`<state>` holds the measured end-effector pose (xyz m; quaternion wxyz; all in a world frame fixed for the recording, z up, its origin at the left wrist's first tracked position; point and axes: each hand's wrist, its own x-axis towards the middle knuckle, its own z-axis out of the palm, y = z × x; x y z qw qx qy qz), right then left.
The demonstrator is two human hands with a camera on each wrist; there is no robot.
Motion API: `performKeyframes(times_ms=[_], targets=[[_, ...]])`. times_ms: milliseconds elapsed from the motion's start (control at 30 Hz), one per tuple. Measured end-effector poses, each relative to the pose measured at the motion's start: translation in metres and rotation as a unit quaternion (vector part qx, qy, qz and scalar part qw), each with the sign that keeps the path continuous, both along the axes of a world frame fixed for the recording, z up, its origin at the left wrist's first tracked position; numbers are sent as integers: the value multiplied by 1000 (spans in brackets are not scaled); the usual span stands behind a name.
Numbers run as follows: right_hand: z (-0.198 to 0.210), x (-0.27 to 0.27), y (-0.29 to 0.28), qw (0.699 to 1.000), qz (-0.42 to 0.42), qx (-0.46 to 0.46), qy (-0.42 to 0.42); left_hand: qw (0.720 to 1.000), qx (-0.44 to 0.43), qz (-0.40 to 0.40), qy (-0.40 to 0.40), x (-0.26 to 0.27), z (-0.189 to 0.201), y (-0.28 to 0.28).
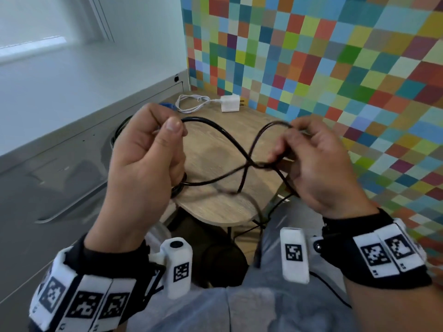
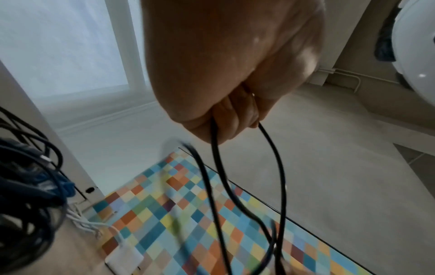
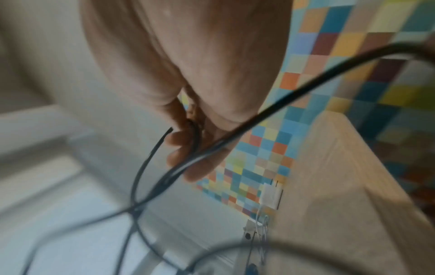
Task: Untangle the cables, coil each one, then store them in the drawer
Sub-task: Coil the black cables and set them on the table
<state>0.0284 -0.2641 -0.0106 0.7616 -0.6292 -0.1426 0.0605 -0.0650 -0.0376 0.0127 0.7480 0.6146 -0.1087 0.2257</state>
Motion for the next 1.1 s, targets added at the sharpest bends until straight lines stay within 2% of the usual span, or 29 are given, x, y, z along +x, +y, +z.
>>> performKeyframes(times_ms=[67, 100, 267, 533, 667, 767, 833, 900, 967, 1033, 1100], targets=[[2, 8, -9, 988, -49, 132, 68, 999, 15, 24, 22, 1, -2, 8], [4, 10, -13, 982, -61, 164, 78, 999, 24, 28, 29, 1, -3, 10], [15, 11, -26, 989, -117, 92, 25, 998, 42, 20, 38, 2, -8, 8], [3, 24, -47, 973, -139, 170, 69, 987, 75, 121, 78, 6, -13, 21], [-4, 27, -54, 976, -160, 137, 62, 984, 28, 153, 82, 5, -13, 29], [-1, 19, -53, 990, -98, 94, 22, 981, -12, 175, 78, 5, -11, 30], [1, 12, -47, 999, -38, 21, -10, 980, -42, 186, 64, 6, -11, 27], [2, 6, -39, 995, -20, -85, -49, 982, -44, 180, 42, 6, -10, 22], [4, 3, -33, 984, -24, -156, -76, 989, 16, 149, 21, 3, -12, 19], [7, 0, -27, 987, -16, -144, -75, 987, 123, 93, 37, -1, -10, 14], [12, -2, -23, 991, -11, -108, -72, 972, 219, 33, 79, -4, -8, 7]])
